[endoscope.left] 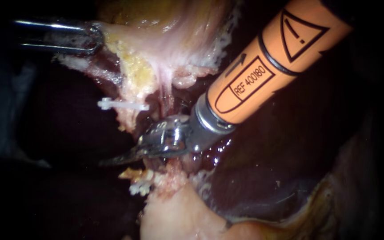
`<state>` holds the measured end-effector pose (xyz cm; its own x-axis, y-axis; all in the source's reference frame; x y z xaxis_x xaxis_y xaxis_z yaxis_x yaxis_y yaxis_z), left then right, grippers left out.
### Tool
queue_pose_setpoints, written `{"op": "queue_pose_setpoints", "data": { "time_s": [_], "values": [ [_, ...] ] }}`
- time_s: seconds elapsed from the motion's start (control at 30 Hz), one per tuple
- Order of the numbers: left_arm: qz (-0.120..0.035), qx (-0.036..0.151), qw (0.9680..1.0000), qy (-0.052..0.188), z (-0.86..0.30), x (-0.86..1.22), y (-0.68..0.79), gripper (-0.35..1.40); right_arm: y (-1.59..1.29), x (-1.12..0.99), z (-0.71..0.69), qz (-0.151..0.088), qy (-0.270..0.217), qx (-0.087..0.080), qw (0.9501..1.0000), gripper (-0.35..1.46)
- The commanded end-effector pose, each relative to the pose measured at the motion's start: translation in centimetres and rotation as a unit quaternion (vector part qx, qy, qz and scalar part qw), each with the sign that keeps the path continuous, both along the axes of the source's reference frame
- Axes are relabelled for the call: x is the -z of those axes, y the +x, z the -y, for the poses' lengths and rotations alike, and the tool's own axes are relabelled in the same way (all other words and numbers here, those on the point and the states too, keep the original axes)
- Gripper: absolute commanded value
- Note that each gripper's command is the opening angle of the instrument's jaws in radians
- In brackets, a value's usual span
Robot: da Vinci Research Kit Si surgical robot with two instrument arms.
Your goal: Go back from the cut left tube
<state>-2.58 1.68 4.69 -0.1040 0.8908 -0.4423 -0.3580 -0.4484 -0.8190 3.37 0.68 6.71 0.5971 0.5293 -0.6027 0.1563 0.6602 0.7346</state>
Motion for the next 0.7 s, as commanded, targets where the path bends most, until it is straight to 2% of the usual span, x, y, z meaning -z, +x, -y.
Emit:
{"op": "queue_pose_setpoints", "data": {
  "time_s": [0.03,0.13,0.2,0.27,0.33,0.37,0.57,0.67,0.7],
  "values": [
    [0.001,0.0,1.0,0.0,0.0,0.0,0.0,-0.35,0.0,0.0,0.0,0.0,0.0,0.0,1.0,-0.35],
    [0.0,0.0,1.0,0.0,0.0,0.0,0.0,-0.35,0.0,0.01,0.01,-0.003,0.001,0.0,1.0,-0.35],
    [0.0,0.0,1.0,0.0,0.0,0.0,0.0,-0.35,0.01,0.02,0.02,-0.015,0.006,-0.005,0.9999,0.49],
    [0.0,0.0,1.0,0.0,0.01,0.0,0.0,-0.35,0.02,0.04,0.04,-0.025,0.009,-0.012,0.9996,0.98],
    [0.0,0.0,1.0,0.0,0.01,-0.01,0.0,-0.35,0.03,0.06,0.05,-0.034,0.009,-0.022,0.9992,1.18],
    [0.0,0.0,1.0,0.0,0.01,-0.01,0.0,-0.35,0.04,0.07,0.06,-0.038,0.01,-0.027,0.9989,1.23],
    [0.0,0.0,1.0,0.0,0.01,-0.01,0.0,-0.35,0.02,0.08,0.07,-0.038,0.01,-0.026,0.9989,1.28],
    [0.001,-0.001,1.0,0.0,0.0,-0.01,0.0,-0.35,-0.06,0.11,0.08,-0.038,-0.009,-0.037,0.9986,1.29],
    [0.001,-0.001,1.0,0.0,0.0,-0.01,0.0,-0.35,-0.12,0.15,0.08,-0.039,-0.026,-0.045,0.9979,1.31]
  ]
}}
